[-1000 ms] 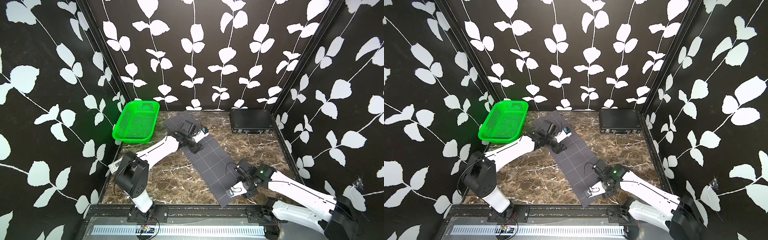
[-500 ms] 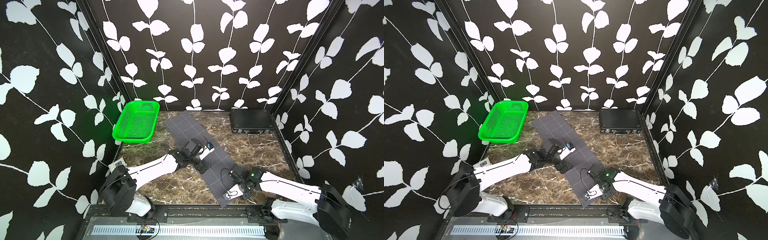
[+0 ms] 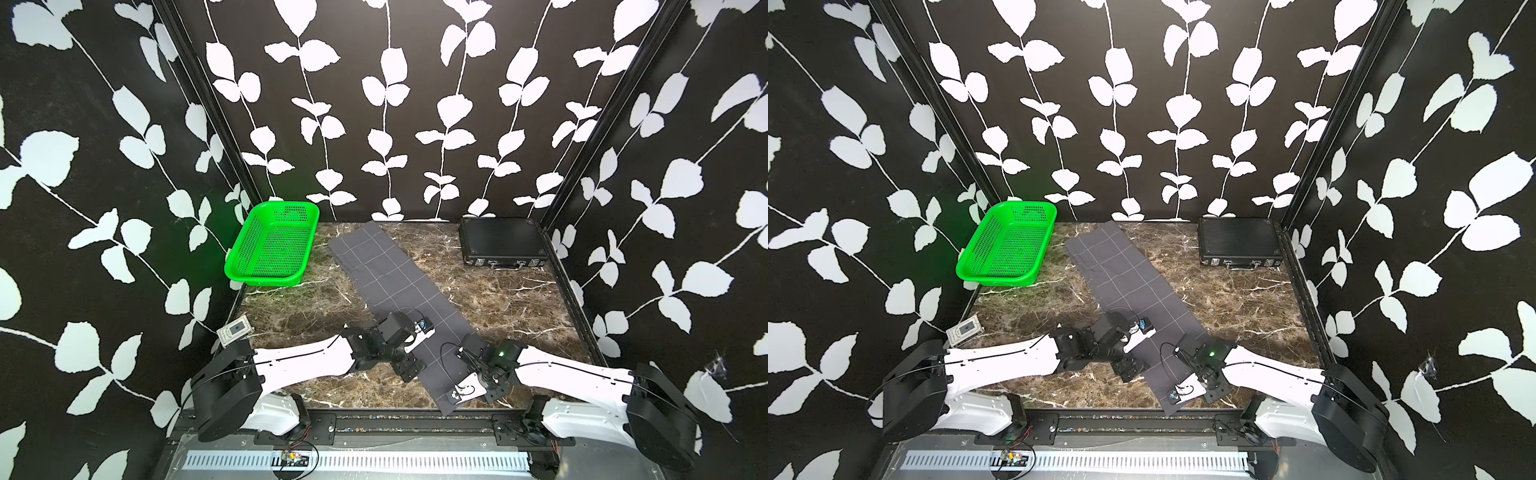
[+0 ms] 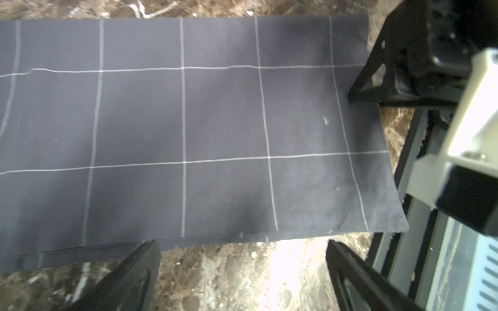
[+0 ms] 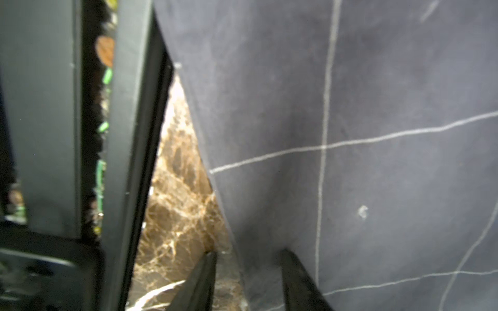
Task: Roll up the pillowcase
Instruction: Roll the pillowcase at the center of the board.
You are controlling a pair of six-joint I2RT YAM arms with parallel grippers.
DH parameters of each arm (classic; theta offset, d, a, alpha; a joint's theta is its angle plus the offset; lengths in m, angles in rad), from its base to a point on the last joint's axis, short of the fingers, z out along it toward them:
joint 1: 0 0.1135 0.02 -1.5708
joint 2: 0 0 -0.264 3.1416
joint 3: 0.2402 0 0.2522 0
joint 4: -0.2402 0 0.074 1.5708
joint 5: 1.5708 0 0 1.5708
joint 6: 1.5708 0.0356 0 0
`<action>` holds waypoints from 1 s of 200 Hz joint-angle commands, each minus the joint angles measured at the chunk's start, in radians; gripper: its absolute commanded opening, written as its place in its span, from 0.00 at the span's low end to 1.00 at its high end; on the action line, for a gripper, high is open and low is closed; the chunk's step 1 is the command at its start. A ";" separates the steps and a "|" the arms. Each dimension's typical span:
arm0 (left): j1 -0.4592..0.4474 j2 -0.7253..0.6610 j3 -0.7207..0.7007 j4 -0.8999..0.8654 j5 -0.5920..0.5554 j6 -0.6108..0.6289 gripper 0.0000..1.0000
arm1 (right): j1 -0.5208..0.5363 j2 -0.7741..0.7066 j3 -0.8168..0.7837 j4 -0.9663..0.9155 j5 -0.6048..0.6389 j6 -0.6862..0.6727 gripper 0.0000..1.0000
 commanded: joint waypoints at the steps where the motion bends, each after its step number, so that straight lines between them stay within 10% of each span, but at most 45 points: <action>1: -0.013 -0.038 -0.022 0.041 -0.015 0.001 0.96 | 0.007 0.010 -0.008 0.035 0.037 0.035 0.29; 49: -0.035 -0.054 -0.062 0.058 -0.004 0.024 0.95 | 0.005 -0.002 0.017 0.011 0.055 0.059 0.00; 200: -0.049 -0.163 -0.085 -0.070 0.001 0.043 0.95 | -0.024 0.146 0.277 0.050 0.073 -0.023 0.03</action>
